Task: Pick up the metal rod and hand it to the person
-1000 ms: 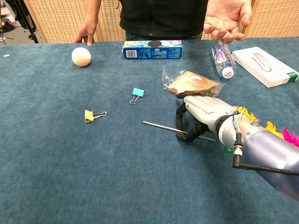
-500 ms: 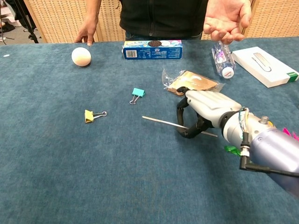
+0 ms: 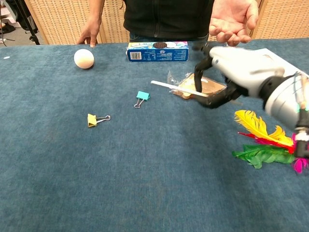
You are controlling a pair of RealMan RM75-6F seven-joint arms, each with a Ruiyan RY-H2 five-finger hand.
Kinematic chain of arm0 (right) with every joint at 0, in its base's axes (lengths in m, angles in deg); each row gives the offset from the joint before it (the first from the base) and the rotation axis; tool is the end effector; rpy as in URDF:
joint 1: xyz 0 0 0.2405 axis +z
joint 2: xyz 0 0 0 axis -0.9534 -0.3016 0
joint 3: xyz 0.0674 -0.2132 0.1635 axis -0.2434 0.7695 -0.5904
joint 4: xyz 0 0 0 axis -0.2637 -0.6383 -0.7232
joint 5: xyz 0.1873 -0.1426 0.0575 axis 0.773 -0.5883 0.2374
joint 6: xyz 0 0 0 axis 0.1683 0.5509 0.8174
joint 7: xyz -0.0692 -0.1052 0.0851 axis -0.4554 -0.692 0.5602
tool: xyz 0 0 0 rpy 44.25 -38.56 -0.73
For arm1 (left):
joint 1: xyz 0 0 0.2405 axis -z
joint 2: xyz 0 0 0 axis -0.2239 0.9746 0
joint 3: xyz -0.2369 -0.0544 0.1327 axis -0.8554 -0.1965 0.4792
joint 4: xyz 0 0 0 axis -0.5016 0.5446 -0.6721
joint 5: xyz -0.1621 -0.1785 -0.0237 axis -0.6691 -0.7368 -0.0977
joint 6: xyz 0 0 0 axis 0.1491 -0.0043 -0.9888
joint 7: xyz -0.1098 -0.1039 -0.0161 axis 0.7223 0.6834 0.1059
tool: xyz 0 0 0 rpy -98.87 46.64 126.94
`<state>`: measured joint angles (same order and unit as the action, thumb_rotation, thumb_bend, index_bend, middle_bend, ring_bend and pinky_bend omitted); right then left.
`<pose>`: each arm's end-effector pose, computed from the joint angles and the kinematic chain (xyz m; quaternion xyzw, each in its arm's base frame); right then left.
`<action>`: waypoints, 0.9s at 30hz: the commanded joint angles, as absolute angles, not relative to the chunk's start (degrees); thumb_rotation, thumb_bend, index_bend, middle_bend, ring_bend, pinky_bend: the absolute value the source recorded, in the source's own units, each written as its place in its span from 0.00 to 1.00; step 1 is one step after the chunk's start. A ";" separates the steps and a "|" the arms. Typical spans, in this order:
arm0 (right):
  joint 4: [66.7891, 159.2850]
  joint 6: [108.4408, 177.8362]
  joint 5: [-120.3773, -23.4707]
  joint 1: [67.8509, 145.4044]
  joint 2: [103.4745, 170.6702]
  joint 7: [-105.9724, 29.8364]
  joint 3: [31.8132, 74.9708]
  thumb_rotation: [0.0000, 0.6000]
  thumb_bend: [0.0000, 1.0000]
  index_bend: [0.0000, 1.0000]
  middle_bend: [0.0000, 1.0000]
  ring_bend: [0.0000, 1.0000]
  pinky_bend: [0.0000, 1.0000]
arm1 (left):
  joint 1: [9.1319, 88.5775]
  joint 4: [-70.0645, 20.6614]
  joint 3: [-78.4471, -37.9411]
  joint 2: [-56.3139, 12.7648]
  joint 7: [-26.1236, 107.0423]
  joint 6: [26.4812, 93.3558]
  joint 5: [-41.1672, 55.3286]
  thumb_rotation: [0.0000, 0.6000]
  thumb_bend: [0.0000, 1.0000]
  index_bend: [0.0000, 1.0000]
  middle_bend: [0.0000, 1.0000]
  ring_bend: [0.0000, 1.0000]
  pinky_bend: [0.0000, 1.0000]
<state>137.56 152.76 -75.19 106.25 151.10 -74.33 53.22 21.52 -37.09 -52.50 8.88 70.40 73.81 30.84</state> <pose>-0.1103 -0.2950 -0.0563 0.6765 -0.3885 0.4405 0.4443 -0.3817 0.2195 0.2219 -0.5613 -0.4625 -0.4211 0.5420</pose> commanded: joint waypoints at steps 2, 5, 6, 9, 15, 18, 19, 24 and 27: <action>142.62 156.43 -78.88 104.84 147.00 -77.12 53.47 1.00 0.73 0.69 0.00 0.00 0.00 | 21.43 -37.11 -52.40 8.92 70.49 74.08 31.20 1.00 0.14 0.00 0.00 0.00 0.00; 146.03 158.56 -81.04 104.01 144.43 -79.08 53.53 1.00 0.73 0.69 0.00 0.00 0.00 | 21.42 -37.18 -52.34 8.97 70.54 74.11 31.34 1.00 0.14 0.00 0.00 0.00 0.00; 146.78 158.96 -81.62 103.88 143.77 -79.56 53.48 1.00 0.73 0.69 0.00 0.00 0.00 | 21.41 -37.20 -52.36 8.96 70.51 74.13 31.29 1.00 0.14 0.00 0.00 0.00 0.00; 147.48 159.21 -82.20 104.04 142.41 -80.46 52.54 1.00 0.72 0.69 0.00 0.00 0.00 | 21.39 -37.27 -52.36 8.97 70.42 74.11 31.24 1.00 0.14 0.00 0.00 0.00 0.00; 144.47 156.76 -78.86 106.33 140.85 -80.84 48.00 1.00 0.72 0.69 0.00 0.00 0.00 | 21.42 -37.32 -52.35 8.96 70.25 74.02 31.21 1.00 0.14 0.00 0.00 0.00 0.00; 140.56 154.38 -76.11 108.62 140.18 -81.13 44.84 1.00 0.72 0.69 0.00 0.00 0.00 | 21.58 -37.32 -52.37 8.96 70.20 73.65 31.08 1.00 0.14 0.00 0.00 0.00 0.00; 138.86 153.17 -74.61 109.61 140.04 -81.25 43.70 1.00 0.72 0.69 0.00 0.00 0.00 | 21.62 -37.33 -52.39 8.97 70.16 73.56 31.03 1.00 0.14 0.00 0.00 0.00 0.00; 134.76 150.73 -70.89 112.14 139.77 -81.64 41.45 1.00 0.72 0.69 0.00 0.00 0.00 | 21.68 -37.33 -52.44 8.93 70.05 73.36 30.83 1.00 0.14 0.00 0.00 0.00 0.00; 133.60 150.52 -69.64 112.97 139.73 -82.06 40.95 1.00 0.72 0.69 0.00 0.00 0.00 | 21.80 -37.33 -52.46 8.92 69.97 73.04 30.67 1.00 0.14 0.00 0.00 0.00 0.00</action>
<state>133.99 150.71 -70.08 112.66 139.82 -81.81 41.27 21.77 -37.33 -52.46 8.93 69.98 73.09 30.70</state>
